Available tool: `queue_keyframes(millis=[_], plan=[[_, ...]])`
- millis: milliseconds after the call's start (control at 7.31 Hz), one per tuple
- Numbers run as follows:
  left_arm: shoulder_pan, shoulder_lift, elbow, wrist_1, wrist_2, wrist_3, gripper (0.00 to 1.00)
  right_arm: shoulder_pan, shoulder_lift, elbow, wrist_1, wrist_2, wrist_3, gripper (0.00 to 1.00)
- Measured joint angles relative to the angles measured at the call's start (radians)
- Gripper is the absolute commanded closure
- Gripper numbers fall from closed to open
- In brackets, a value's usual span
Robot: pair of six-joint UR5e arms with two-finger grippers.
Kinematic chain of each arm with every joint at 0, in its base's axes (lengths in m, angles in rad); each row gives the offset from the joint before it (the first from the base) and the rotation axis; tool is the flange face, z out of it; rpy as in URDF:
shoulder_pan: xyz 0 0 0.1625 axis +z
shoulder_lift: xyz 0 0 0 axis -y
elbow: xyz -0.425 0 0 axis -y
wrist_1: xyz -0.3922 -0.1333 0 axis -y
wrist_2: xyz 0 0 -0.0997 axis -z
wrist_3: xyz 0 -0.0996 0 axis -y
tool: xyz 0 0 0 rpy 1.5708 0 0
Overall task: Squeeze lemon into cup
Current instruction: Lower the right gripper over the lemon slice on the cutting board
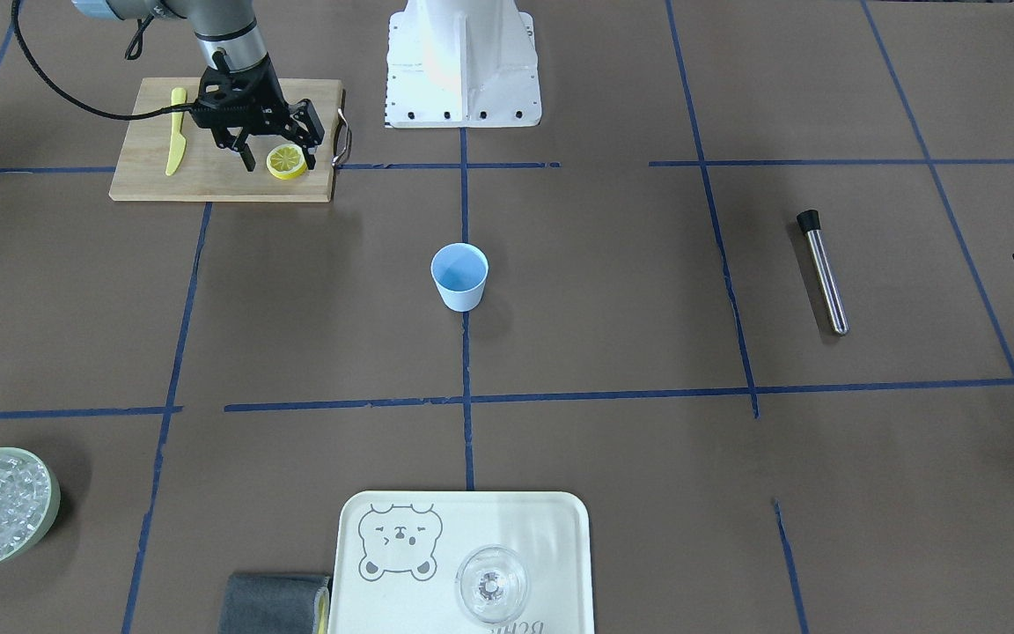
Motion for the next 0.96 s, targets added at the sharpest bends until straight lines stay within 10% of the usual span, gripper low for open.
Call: queue_keyframes(millis=[958], plan=[[0.0,0.001,-0.002,-0.001,-0.007,0.0,0.0,-0.02,0.016,-0.033,0.0,0.01,0.0,0.0]])
